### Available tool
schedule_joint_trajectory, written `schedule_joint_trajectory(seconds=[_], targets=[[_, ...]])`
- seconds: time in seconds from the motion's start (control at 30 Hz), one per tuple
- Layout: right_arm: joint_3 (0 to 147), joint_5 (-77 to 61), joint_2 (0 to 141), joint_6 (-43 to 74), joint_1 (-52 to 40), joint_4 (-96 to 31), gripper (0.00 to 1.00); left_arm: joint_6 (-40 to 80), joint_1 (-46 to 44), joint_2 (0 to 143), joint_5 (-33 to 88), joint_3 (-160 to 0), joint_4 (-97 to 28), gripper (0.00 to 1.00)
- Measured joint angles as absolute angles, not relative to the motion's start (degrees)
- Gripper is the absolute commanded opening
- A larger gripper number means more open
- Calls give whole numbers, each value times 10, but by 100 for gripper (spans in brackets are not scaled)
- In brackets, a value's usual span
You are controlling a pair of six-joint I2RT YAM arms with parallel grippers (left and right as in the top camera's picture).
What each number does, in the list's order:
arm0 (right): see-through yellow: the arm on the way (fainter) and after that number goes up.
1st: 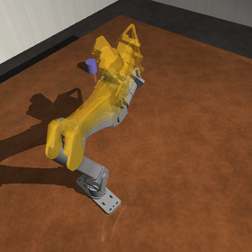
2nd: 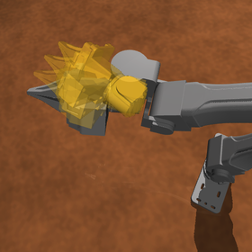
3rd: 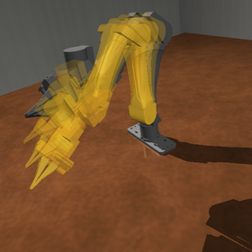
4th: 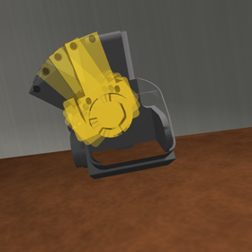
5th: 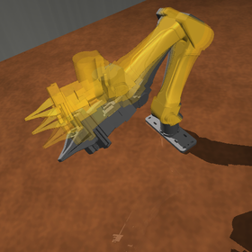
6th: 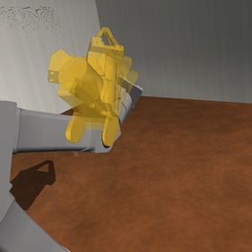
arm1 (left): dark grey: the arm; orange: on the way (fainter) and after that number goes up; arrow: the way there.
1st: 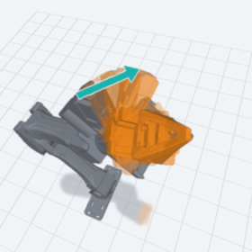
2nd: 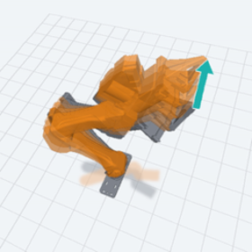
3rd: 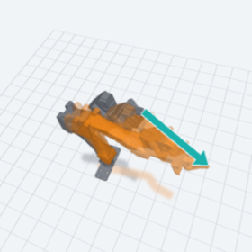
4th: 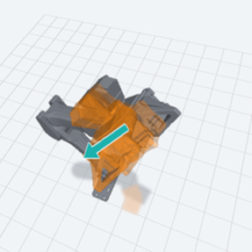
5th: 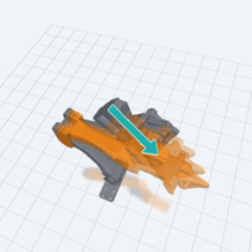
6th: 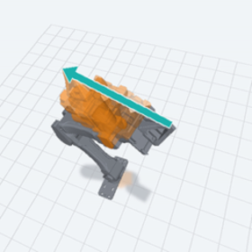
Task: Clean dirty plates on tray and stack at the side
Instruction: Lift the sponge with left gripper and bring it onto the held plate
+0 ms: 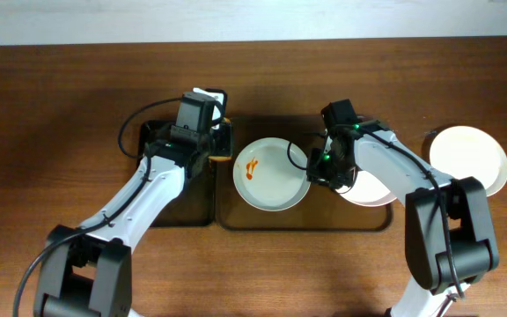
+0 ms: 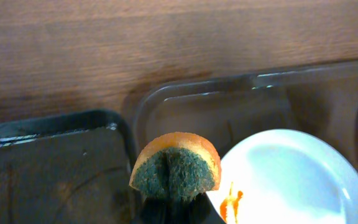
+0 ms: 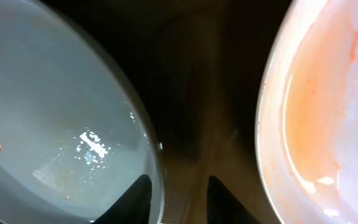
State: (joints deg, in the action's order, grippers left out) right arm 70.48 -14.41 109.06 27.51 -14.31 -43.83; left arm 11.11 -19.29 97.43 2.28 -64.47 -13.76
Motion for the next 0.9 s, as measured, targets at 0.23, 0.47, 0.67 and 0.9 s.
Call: schedule_joint_trajectory(seconds=[0.23,0.47,0.67,0.9], targets=[[684,-146,1091,287,-160,-404,5,111,-193,993,46,-645,-123,0],[684,-146,1091,288,-163,-402,4,111,-195,1007,77,-645,-111,0],[684,-146,1091,288,-163,-399,4,118,-219,1057,135,-645,-76,0],[684,-146,1091,287,-163,-397,4,120,-272,1089,140,-645,-69,0]])
